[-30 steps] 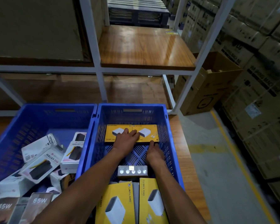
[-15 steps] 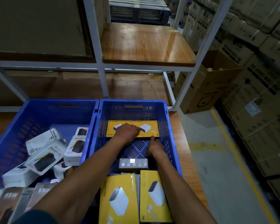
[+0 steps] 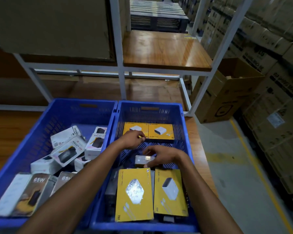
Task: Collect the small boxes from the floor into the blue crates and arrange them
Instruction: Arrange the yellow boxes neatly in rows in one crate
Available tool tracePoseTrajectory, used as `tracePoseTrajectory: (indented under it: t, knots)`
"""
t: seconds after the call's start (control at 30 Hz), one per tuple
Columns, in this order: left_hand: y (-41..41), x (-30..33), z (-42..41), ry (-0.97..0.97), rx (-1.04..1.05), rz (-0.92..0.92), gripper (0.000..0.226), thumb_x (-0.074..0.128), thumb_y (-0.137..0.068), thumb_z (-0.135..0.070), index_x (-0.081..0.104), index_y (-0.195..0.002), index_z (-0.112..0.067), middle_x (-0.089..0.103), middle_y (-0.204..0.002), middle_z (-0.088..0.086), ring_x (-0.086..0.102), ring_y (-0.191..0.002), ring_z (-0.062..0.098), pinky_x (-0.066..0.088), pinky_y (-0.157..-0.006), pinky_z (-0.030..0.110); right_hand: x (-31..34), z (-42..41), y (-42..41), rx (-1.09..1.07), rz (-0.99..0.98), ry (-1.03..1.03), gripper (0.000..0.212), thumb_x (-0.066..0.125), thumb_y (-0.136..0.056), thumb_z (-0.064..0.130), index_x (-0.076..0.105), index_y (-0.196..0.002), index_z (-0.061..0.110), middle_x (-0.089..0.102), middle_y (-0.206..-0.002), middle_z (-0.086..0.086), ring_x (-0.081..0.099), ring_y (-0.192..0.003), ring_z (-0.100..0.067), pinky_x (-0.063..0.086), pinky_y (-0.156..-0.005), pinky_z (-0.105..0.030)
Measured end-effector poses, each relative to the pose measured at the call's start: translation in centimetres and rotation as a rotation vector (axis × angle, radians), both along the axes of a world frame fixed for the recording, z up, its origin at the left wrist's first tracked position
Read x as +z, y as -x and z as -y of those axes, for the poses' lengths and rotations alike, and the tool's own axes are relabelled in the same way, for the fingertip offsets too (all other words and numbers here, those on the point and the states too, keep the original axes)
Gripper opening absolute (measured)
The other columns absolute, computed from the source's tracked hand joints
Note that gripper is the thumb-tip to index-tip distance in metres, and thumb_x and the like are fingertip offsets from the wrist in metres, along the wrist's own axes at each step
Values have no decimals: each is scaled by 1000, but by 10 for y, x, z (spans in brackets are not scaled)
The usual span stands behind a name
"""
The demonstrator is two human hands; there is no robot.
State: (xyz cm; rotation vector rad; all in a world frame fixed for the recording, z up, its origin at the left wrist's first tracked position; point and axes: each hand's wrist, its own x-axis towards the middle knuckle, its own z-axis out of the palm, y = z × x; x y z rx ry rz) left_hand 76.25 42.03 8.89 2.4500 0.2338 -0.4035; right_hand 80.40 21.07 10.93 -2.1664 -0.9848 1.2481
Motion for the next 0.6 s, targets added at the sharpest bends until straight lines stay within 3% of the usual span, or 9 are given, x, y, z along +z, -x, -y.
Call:
tracePoseTrajectory:
  t: [0.1, 0.17, 0.27, 0.37, 0.47, 0.53, 0.6]
  knots:
    - [12, 0, -1, 60, 64, 40, 31, 48, -109, -41, 64, -133, -28, 69, -123, 7, 68, -103, 27, 59, -88, 50, -3, -2, 6, 28, 170, -60, 45, 76, -89, 50, 68, -124, 24, 70, -118, 6, 65, -105, -15, 53, -95, -41]
    - [19, 2, -1, 134, 139, 100, 32, 46, -110, -40, 63, -134, -26, 69, -124, 6, 68, -107, 26, 58, -91, 50, -4, -1, 7, -32, 299, -135, 30, 70, -95, 42, 68, -115, 21, 70, -105, 3, 64, -93, -19, 51, -82, -41]
    - [24, 9, 1, 214, 257, 213, 35, 44, -111, -41, 61, -137, -24, 66, -132, 3, 64, -117, 24, 52, -97, 43, -14, 6, -1, -218, 378, -252, 31, 62, -102, 35, 64, -128, 19, 69, -120, -1, 64, -107, -21, 54, -90, -42]
    - [28, 17, 6, 356, 342, 263, 41, 46, -108, -52, 61, -138, -28, 64, -136, -4, 59, -123, 18, 49, -102, 40, -17, 13, -8, -537, 168, -462, 29, 55, -107, 29, 60, -135, 20, 66, -128, 0, 64, -115, -18, 56, -96, -42]
    - [32, 19, 8, 362, 301, 294, 51, 61, -99, -59, 58, -141, -31, 62, -139, -9, 58, -125, 13, 51, -104, 38, -8, 13, -10, -791, -80, -674, 26, 49, -110, 22, 57, -134, 16, 66, -129, -4, 67, -113, -19, 60, -83, -30]
    - [32, 17, 9, 295, 251, 296, 63, 71, -96, -48, 49, -151, -28, 57, -143, -6, 56, -127, 14, 50, -106, 39, -6, 9, -9, -827, -140, -705, 26, 48, -111, 20, 57, -134, 14, 68, -128, -6, 69, -112, -22, 60, -80, -30]
    - [32, 15, 9, 218, 228, 321, 66, 74, -96, -36, 46, -154, -25, 55, -147, -1, 56, -130, 20, 50, -108, 42, -9, 6, -9, -848, -180, -715, 25, 49, -110, 23, 58, -133, 18, 68, -128, -7, 69, -113, -27, 62, -84, -39]
